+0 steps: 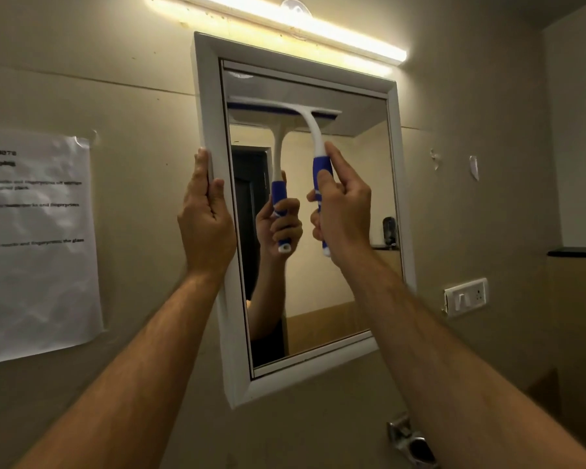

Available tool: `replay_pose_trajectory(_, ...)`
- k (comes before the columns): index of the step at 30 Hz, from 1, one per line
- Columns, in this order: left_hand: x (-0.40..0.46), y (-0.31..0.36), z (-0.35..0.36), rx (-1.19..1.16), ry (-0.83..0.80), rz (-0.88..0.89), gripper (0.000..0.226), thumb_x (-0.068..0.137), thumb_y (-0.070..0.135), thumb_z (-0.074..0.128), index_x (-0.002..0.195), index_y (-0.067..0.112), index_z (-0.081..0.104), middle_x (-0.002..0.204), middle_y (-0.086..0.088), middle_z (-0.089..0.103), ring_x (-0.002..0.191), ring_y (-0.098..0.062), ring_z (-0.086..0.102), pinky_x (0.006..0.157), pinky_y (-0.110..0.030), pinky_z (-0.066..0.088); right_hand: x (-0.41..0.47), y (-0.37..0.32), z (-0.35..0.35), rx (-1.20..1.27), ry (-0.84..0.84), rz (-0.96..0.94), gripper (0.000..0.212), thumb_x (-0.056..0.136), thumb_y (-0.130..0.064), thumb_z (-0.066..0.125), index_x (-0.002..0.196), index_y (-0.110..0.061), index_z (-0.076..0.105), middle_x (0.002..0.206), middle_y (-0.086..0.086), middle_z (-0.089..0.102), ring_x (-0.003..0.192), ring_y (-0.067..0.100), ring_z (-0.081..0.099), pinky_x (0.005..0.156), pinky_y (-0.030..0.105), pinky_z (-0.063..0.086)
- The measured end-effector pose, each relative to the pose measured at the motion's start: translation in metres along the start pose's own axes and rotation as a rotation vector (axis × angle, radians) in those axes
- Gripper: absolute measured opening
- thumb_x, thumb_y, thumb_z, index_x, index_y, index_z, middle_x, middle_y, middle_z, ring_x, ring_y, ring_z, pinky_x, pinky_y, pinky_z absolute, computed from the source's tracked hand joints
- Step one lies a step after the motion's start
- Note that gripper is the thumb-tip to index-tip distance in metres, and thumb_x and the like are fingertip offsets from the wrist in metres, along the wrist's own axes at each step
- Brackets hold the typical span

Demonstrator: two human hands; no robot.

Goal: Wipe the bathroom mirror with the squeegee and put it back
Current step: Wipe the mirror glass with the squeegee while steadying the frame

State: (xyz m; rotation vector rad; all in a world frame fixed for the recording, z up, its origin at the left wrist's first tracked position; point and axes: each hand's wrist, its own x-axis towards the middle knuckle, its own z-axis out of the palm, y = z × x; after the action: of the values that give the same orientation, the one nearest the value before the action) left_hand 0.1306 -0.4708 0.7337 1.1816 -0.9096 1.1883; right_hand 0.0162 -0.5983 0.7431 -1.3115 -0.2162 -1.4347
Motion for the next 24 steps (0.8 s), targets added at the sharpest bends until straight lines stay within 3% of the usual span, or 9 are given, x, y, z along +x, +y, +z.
replay_pose_trajectory(4,0.000,-0.002,0.000,0.010,0.005,0.002,0.048,0.107,0.020,0.038,0.154,0.013,0.032,0.158,-0.001,0.037,0.142,0.001,0.031,0.112,-0.004,0.027,0.028,-0.012,0.018,-0.060,-0.010,-0.092,0.042,0.100,-0.024,0.043,0.142,-0.029,0.044,0.121,0.020,0.061,0.055,0.003,0.053,0.050,0.018,0.045)
replay_pose_trajectory(9,-0.002,-0.001,-0.001,0.022,0.001,0.000,0.048,0.107,0.020,0.038,0.154,0.013,0.031,0.158,0.000,0.037,0.141,0.002,0.030,0.111,-0.003,0.026,0.025,0.006,0.008,-0.154,0.032,-0.148,0.042,0.100,-0.022,0.043,0.142,-0.027,0.044,0.117,0.020,0.062,0.050,-0.005,0.058,0.046,0.008,0.043)
replay_pose_trajectory(11,-0.003,0.000,-0.001,0.024,0.005,0.002,0.048,0.107,0.019,0.038,0.154,0.013,0.031,0.158,-0.001,0.037,0.141,0.000,0.032,0.112,-0.004,0.027,0.024,0.011,-0.005,-0.138,0.055,-0.123,0.040,0.100,-0.022,0.045,0.140,-0.027,0.047,0.116,0.019,0.064,0.053,0.002,0.058,0.048,0.013,0.045)
replay_pose_trajectory(14,-0.004,0.001,-0.001,0.022,0.011,0.003,0.047,0.107,0.019,0.038,0.154,0.011,0.033,0.157,-0.002,0.039,0.144,-0.005,0.034,0.115,-0.009,0.029,0.036,0.005,-0.016,-0.108,0.097,-0.101,0.040,0.099,-0.023,0.046,0.139,-0.027,0.049,0.105,0.014,0.067,0.059,0.012,0.053,0.051,0.023,0.048)
replay_pose_trajectory(20,-0.004,0.003,-0.003,0.035,0.006,0.018,0.047,0.107,0.019,0.039,0.154,0.011,0.033,0.157,-0.002,0.039,0.143,-0.006,0.035,0.110,-0.001,0.028,0.049,0.000,-0.038,-0.104,0.052,0.000,0.039,0.099,-0.027,0.046,0.137,-0.033,0.051,0.083,0.008,0.062,0.051,0.013,0.047,0.041,0.022,0.042)
replay_pose_trajectory(24,-0.007,0.007,-0.002,0.046,0.025,0.017,0.046,0.107,0.016,0.040,0.153,0.009,0.035,0.156,-0.005,0.041,0.143,-0.014,0.039,0.108,0.003,0.026,0.020,0.029,-0.074,-0.096,-0.009,0.025,0.037,0.098,-0.026,0.047,0.132,-0.039,0.054,0.075,0.004,0.061,0.049,0.013,0.046,0.039,0.023,0.042)
